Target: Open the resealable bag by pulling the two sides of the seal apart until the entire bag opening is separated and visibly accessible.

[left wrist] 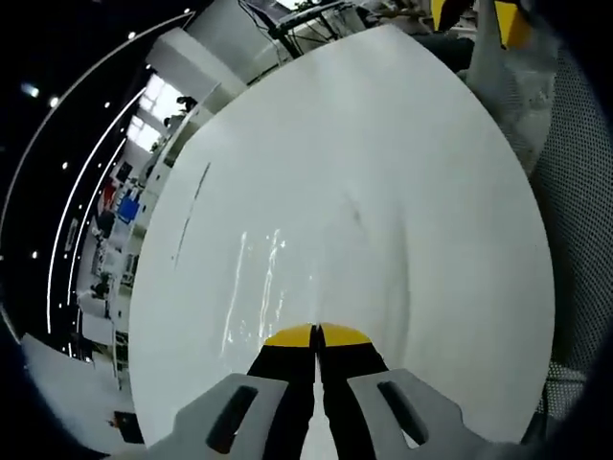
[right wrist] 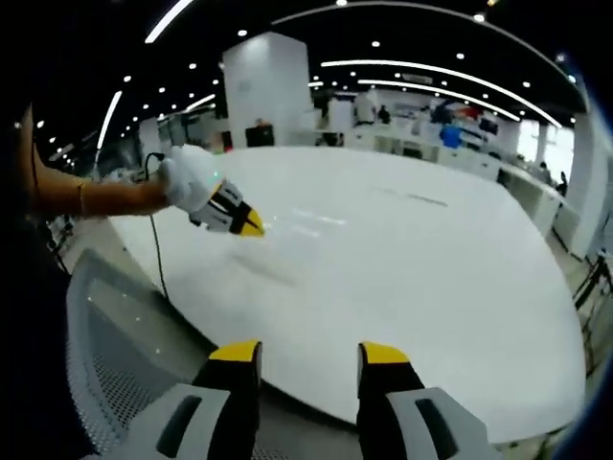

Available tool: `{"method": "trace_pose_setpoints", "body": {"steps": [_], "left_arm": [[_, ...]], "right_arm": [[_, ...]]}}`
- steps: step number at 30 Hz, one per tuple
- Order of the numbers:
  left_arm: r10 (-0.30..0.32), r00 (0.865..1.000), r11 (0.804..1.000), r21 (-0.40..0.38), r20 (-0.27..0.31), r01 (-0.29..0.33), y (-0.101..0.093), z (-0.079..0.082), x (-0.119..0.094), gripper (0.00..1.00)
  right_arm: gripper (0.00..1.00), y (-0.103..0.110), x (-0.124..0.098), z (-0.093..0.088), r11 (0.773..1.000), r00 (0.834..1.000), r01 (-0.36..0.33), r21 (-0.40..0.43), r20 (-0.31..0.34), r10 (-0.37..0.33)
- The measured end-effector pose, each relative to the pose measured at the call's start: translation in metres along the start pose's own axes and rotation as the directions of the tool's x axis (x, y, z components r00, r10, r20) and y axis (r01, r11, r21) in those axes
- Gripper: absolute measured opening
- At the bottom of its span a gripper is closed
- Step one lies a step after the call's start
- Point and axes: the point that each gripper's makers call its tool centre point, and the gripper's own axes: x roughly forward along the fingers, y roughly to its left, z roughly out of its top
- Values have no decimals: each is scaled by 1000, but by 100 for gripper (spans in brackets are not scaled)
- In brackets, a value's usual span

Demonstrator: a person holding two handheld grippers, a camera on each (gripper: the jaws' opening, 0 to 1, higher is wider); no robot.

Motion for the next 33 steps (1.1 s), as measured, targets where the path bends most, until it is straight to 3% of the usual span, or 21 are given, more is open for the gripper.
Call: {"method": "trace_pose_setpoints", "body": {"steps": [11, 20, 31, 33], "left_arm": [[20, 1000, 1000, -14, -16, -20, 39, 15, 34, 0], [-2, 998, 1000, 6, -66, 2, 53, 10, 56, 0], [-18, 999, 999, -45, -36, 16, 69, 20, 74, 0], [-16, 1000, 998, -58, -6, 16, 73, 26, 77, 0]], "right_arm": [[37, -7, 3, 0, 999, 1000, 10, 35, -3, -10], [37, -10, 3, -2, 997, 1000, 21, 71, -3, -21], [37, -13, 4, -1, 996, 999, 33, 86, 6, -34], [37, -13, 4, -1, 995, 999, 38, 91, 7, -39]]}}
